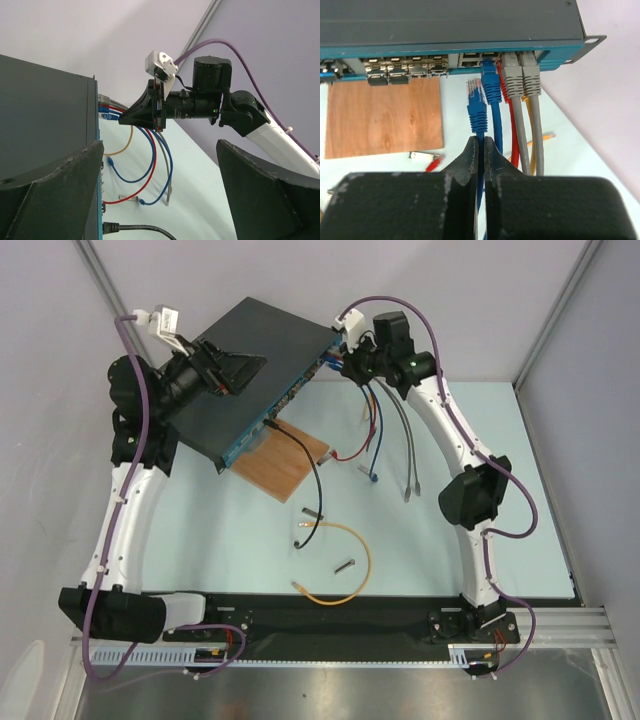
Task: Insert the plug into the switch port
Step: Insert the connector into the switch port.
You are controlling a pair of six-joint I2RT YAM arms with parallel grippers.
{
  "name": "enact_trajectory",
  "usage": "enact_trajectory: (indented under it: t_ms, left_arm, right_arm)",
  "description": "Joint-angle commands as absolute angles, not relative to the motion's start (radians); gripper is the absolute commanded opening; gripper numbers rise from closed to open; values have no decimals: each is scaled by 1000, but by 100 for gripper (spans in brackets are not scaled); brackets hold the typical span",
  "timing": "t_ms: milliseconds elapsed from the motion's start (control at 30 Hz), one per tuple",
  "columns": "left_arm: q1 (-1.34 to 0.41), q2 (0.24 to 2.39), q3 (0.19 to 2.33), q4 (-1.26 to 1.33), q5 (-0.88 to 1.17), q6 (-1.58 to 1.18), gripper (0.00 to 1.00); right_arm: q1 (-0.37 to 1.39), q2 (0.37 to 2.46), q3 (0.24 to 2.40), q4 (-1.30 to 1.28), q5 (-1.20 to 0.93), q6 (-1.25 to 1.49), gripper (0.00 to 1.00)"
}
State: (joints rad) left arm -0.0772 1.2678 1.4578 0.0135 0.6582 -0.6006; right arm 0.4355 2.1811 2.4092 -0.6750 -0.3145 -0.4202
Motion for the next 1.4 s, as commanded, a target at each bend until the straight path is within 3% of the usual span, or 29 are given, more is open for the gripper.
enact_trajectory:
  t_ms: [0,367,1367]
  left_arm:
    - [-78,1236,1443,8,647,-552,100]
    - [-77,1243,1427,29,670,-577,100]
    - [-77,1272,1431,66,686,-612,100]
  right_arm:
    - [428,2184,2459,-606,-270,-339,0]
    - [391,2152,2439,-551,-426,-241,0]
    - [376,2237,2490,-541,-491,-132,0]
